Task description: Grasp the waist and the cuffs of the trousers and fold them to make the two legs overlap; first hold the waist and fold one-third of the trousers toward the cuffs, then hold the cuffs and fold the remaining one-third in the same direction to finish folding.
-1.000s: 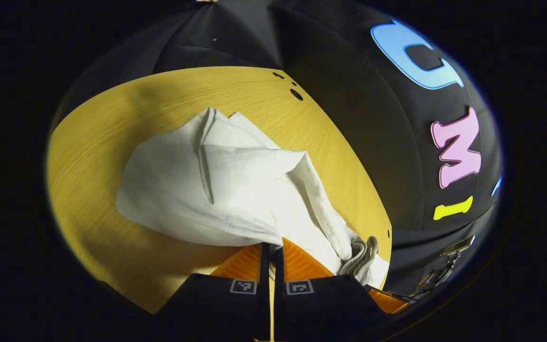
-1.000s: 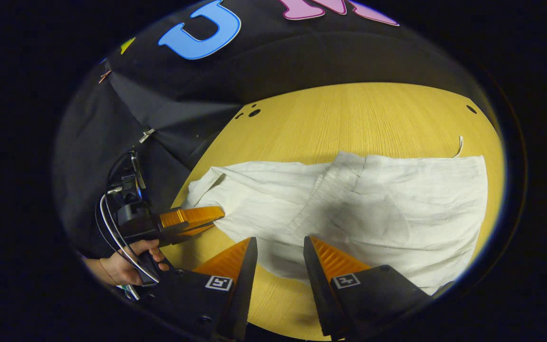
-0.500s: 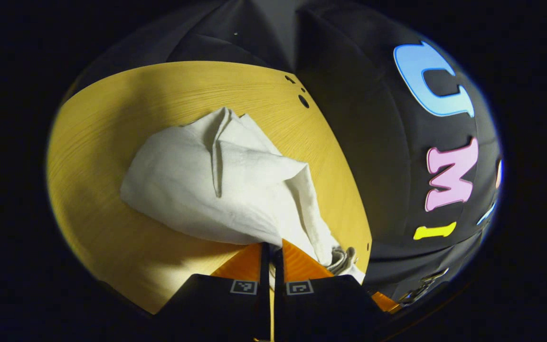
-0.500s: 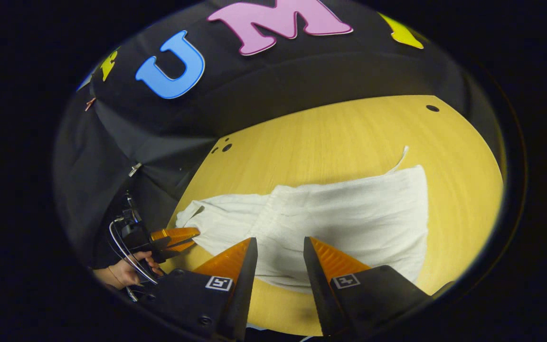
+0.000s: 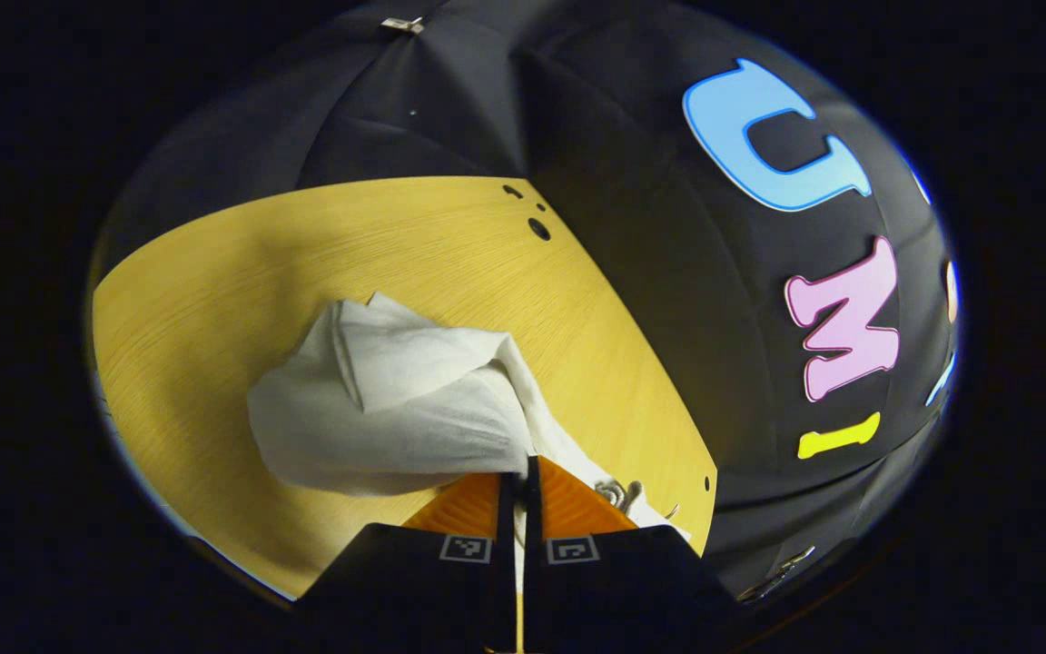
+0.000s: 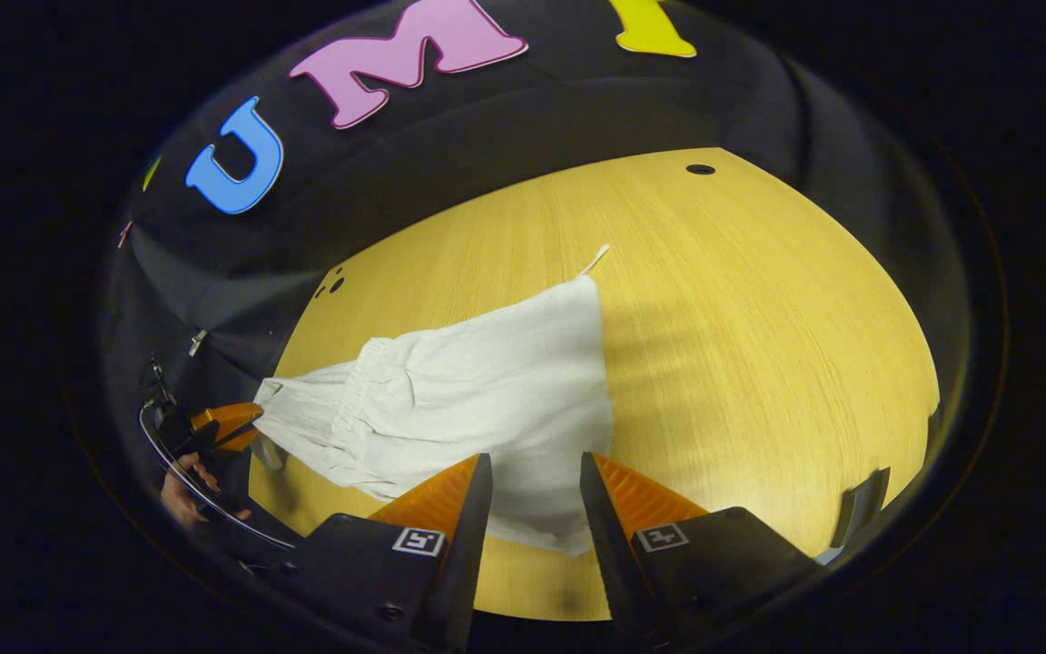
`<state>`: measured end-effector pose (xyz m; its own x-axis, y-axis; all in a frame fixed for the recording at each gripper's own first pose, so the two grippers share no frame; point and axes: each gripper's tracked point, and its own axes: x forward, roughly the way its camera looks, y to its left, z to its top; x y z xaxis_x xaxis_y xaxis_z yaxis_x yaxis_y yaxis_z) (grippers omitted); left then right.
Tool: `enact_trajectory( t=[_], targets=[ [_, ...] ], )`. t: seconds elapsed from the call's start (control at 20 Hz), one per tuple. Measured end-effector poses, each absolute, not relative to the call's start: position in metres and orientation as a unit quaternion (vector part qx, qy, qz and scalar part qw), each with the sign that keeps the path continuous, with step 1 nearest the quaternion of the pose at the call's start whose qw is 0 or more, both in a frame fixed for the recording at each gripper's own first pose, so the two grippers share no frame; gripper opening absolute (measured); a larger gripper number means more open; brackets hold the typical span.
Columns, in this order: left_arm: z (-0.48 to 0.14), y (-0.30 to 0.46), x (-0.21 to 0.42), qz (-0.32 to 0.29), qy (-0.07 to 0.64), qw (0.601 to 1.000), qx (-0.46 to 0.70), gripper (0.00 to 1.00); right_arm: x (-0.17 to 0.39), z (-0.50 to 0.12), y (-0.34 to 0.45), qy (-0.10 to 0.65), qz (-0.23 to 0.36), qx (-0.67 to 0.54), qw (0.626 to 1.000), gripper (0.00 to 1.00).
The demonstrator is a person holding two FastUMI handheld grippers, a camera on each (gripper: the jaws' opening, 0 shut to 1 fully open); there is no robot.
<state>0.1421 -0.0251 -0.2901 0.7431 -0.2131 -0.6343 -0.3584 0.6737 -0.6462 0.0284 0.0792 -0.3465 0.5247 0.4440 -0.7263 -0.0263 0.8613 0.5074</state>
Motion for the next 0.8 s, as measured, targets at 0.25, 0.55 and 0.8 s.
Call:
enact_trajectory(
  t=[0.25,0.55,0.8],
  targets=[
    [-0.248,-0.067,0.155,0.010,0.324,0.888,-0.326,0.07,0.029,-0.348,0.035,0.458,0.132,0.239,0.846,0.61],
    [-0.218,-0.133,0.154,-0.049,0.310,0.923,-0.222,0.07,0.022,-0.361,-0.005,0.461,0.118,0.258,0.841,0.61],
    [-0.213,-0.196,0.141,-0.107,0.305,0.938,-0.124,0.08,0.023,-0.363,-0.037,0.448,0.101,0.278,0.844,0.61]
  ],
)
